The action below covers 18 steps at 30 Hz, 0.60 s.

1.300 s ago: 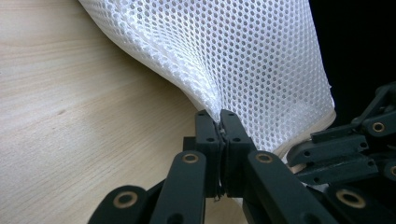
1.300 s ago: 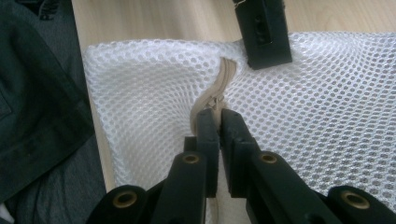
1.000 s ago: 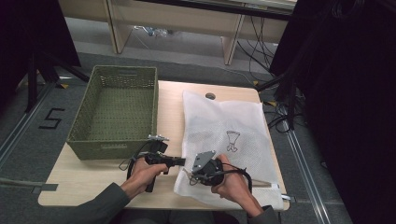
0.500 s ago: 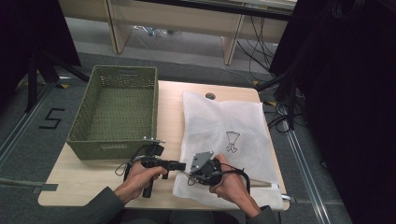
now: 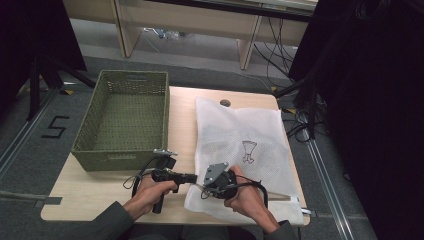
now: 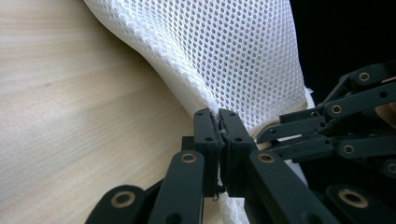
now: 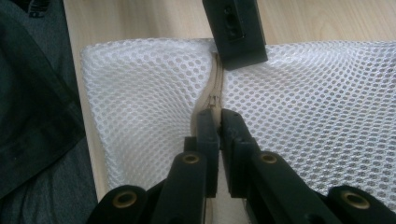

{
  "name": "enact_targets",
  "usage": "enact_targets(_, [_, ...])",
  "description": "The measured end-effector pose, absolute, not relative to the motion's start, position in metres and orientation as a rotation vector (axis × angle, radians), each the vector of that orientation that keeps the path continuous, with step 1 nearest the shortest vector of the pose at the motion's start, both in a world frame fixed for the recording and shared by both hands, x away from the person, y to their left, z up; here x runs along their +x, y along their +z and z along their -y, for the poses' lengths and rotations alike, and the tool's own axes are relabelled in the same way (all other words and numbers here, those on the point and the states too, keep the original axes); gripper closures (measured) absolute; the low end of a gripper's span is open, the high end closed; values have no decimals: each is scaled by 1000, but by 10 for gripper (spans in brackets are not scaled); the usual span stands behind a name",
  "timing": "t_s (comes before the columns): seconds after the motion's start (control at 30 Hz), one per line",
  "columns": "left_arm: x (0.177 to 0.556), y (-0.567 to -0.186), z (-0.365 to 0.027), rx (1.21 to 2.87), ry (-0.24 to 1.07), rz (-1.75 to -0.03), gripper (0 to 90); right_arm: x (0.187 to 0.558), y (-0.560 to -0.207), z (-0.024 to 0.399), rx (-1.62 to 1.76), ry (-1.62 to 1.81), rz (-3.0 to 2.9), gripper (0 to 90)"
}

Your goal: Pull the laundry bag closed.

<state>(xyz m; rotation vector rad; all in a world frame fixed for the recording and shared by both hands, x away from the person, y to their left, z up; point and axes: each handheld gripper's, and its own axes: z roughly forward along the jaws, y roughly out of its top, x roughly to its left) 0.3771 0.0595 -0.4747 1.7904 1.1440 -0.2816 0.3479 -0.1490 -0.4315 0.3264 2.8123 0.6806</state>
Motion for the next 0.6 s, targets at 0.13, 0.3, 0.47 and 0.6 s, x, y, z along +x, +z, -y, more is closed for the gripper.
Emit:
enact_targets(0.13, [377,-473,-62,1798,-255,-1139,871,346,-430,149,331,672,-2811,877])
enact_targets(0.3, [379,-473,-70,1785,-241,-1156,871,347,-430,154,332,671,-2818,877])
enact_targets(0.47, [379,-472,-71,1802,-227,-1138,871,345,-431,162,345,664,-2821,877])
enact_targets(0.6, [381,-471,-73,1795,-221,-1141,871,342,-431,171,384,665,-2820,877])
